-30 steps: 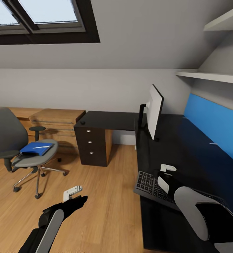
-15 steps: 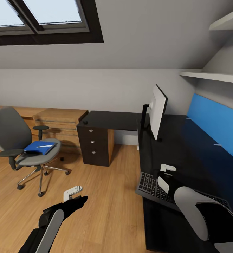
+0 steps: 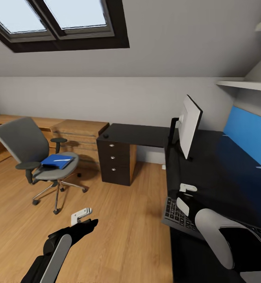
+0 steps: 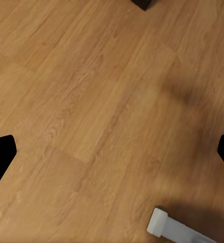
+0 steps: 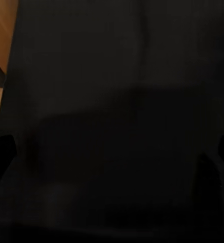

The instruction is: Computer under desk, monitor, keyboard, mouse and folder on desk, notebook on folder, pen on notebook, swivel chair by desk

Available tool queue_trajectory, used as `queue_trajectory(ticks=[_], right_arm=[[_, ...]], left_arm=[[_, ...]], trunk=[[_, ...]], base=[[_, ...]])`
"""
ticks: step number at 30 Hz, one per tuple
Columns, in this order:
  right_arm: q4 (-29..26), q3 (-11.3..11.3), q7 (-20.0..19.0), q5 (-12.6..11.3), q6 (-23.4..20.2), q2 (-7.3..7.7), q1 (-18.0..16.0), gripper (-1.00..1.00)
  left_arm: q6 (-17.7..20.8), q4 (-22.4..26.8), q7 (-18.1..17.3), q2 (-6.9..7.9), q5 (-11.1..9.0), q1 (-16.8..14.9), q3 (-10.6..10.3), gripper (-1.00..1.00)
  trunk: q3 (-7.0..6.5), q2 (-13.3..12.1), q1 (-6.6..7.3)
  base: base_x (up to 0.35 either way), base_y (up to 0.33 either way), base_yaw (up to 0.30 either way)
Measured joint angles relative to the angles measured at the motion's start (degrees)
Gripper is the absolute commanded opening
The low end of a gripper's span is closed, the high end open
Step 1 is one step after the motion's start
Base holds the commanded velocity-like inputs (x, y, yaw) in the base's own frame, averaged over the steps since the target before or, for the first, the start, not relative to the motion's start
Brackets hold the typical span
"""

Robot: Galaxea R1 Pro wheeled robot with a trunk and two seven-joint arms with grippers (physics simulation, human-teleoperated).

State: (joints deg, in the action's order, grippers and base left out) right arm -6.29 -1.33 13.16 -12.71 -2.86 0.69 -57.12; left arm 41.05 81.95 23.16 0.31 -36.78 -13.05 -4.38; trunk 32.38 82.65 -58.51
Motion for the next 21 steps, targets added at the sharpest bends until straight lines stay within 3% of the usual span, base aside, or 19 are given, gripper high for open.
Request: queue_trajectory(ticks=[9, 21], right_arm=[[0.0, 0.0, 0.0, 0.0, 0.0, 0.01, 0.0, 1.0], [0.0, -0.1, -0.1, 0.0, -0.1, 0.0, 0.0, 1.0]], left_arm=[[0.0, 0.0, 0.0, 0.0, 0.0, 0.0, 0.0, 1.0], [0.0, 0.0, 0.0, -0.01, 0.0, 0.0, 0.0, 1.0]], trunk=[[0.0, 0.0, 0.0], [0.0, 0.0, 0.0]], base=[[0.0, 0.0, 0.041], [0.0, 0.0, 0.207]])
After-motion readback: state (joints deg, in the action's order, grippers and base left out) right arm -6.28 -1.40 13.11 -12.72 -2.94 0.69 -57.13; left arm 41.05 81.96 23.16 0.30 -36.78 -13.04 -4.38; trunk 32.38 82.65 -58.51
